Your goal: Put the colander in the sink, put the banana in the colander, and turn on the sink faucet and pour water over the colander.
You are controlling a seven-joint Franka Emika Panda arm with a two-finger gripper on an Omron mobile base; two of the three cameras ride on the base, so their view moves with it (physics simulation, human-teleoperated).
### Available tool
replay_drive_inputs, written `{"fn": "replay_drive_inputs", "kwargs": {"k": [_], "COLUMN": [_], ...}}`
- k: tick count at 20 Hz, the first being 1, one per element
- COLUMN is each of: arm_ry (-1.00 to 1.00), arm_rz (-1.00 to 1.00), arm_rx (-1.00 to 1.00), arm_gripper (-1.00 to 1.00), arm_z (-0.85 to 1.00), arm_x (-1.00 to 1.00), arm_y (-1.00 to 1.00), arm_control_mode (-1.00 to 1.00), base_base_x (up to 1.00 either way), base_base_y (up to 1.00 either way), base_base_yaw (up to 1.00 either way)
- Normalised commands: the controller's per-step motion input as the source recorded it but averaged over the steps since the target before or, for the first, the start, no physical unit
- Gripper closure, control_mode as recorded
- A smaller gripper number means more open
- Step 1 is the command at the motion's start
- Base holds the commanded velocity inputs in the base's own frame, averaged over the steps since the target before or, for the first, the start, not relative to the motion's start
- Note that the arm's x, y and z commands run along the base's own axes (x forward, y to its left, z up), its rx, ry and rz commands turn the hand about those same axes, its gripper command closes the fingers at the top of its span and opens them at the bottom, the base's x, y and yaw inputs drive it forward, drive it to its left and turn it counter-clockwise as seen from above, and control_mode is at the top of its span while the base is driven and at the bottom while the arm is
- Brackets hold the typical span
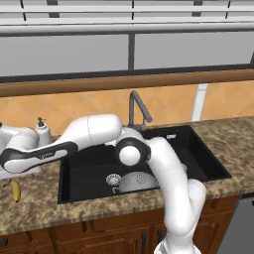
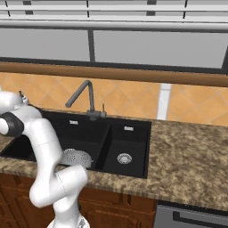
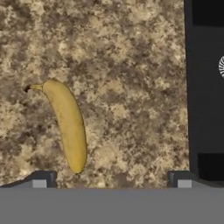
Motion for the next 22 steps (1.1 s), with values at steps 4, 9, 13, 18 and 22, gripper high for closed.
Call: {"fn": "replay_drive_inputs", "kwargs": {"k": [4,9,13,18,22], "arm_ry": [0.00,0.00,0.00,0.00,0.00], "arm_rz": [0.00,0.00,0.00,0.00,0.00], "arm_rx": [0.00,0.03,0.07,0.06,0.07], "arm_gripper": [-1.00,-1.00,-1.00,-1.00,-1.00], "arm_z": [-0.51,-0.41,-0.33,-0.29,-0.26], "arm_x": [0.29,0.09,0.00,0.03,0.05], "arm_y": [0.00,0.11,0.08,0.06,0.00], "arm_control_mode": [-1.00,-1.00,-1.00,-1.00,-1.00], "base_base_x": [0.00,0.00,0.00,0.00,0.00], "base_base_y": [0.00,0.00,0.00,0.00,0.00], "base_base_yaw": [0.00,0.00,0.00,0.00,0.00]}}
